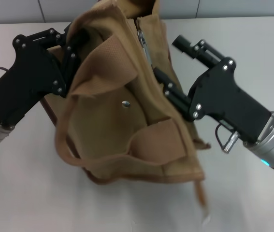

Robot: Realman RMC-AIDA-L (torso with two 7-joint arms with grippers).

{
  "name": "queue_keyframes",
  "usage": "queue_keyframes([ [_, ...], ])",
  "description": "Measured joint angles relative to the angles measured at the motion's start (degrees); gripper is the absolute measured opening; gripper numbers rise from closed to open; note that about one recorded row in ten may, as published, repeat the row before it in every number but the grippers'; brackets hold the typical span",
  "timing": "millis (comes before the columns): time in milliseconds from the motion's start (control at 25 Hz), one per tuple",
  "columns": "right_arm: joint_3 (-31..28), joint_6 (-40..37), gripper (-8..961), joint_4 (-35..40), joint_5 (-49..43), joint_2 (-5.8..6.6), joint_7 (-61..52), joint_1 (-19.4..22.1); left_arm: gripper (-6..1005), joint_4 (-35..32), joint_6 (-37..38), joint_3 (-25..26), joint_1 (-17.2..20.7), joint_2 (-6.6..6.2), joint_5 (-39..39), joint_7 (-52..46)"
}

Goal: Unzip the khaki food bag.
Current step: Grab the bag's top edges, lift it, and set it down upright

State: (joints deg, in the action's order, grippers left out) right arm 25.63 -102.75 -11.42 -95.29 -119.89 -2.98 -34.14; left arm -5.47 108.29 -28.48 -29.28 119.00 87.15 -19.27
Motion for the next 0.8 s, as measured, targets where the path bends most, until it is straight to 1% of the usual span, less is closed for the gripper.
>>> queue_keyframes([
  [40, -0.14, 0.03, 607, -0.17, -0.6, 0.0, 0.54, 0.0, 69, 0.02, -0.03, 0.0, -0.06, 0.0, -0.01, -0.01],
  [440, -0.46, 3.73, 606, -0.78, -0.92, 0.02, 1.63, -1.93, 74, 0.14, 0.24, -0.03, -0.14, 0.09, 0.09, -0.07],
  [560, -1.92, 6.42, 596, -1.98, -0.92, 0.02, 1.65, -3.41, 76, 0.19, 0.6, -0.11, -0.18, 0.09, 0.18, -0.07],
  [760, -2.5, 8.19, 578, -3.13, -1.04, 0.01, 1.77, -4.9, 78, 0.2, 0.96, -0.39, -0.49, 0.09, 0.19, -0.07],
  [800, -2.5, 8.19, 555, -3.13, -1.04, 0.01, 1.77, -4.9, 79, 0.2, 0.96, -0.39, -0.49, 0.09, 0.19, -0.07],
])
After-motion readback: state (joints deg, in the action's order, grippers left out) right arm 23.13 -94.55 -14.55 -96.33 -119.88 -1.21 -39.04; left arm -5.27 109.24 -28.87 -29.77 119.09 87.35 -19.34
